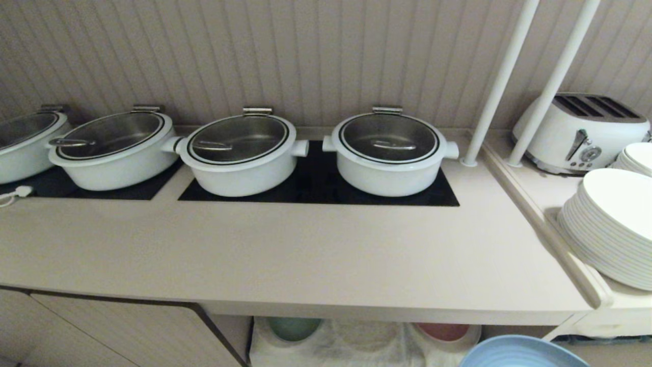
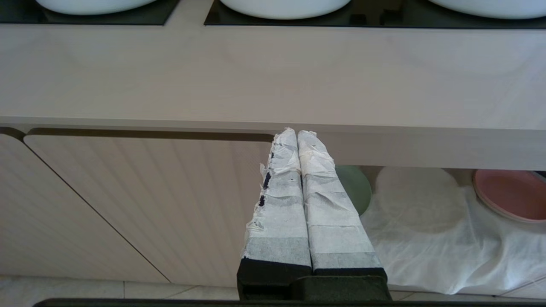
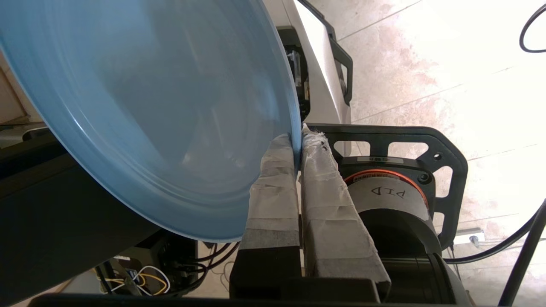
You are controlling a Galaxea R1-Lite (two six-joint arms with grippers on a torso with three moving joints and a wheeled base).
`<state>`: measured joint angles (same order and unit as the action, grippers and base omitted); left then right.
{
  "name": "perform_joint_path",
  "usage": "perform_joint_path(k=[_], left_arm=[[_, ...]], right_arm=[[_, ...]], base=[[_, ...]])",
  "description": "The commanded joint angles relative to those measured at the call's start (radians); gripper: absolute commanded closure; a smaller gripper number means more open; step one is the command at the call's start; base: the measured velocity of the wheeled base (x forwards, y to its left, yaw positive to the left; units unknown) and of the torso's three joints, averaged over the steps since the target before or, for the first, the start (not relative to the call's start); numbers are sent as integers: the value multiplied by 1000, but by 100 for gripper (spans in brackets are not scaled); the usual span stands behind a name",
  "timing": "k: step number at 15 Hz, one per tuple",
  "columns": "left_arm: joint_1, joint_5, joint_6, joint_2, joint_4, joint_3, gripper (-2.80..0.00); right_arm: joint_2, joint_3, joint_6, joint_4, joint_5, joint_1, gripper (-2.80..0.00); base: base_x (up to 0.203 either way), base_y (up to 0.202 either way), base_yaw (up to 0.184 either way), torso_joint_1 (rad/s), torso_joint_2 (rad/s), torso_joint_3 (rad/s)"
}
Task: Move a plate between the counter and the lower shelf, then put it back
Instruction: Put the plate in the cupboard
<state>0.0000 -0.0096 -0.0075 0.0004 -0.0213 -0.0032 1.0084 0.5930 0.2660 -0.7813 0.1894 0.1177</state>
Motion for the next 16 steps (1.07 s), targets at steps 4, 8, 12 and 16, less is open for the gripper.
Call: perform_joint_path(k=[4,8,12,16], left_arm=[[0,0,-1,0,0,0,0],[0,0,0,0,0,0,0],[0,0,-1,0,0,0,0],[0,0,0,0,0,0,0]], right_arm=[[39,2,22,-3,5,-3,0],[47,-1,70,4,10,-4,0],[47,7,145,23,62,-6,0],[48,8,143,42,62,-6,0]], base=[[0,0,0,0,0,0],[0,0,0,0,0,0],[0,0,0,0,0,0],[0,0,0,0,0,0]])
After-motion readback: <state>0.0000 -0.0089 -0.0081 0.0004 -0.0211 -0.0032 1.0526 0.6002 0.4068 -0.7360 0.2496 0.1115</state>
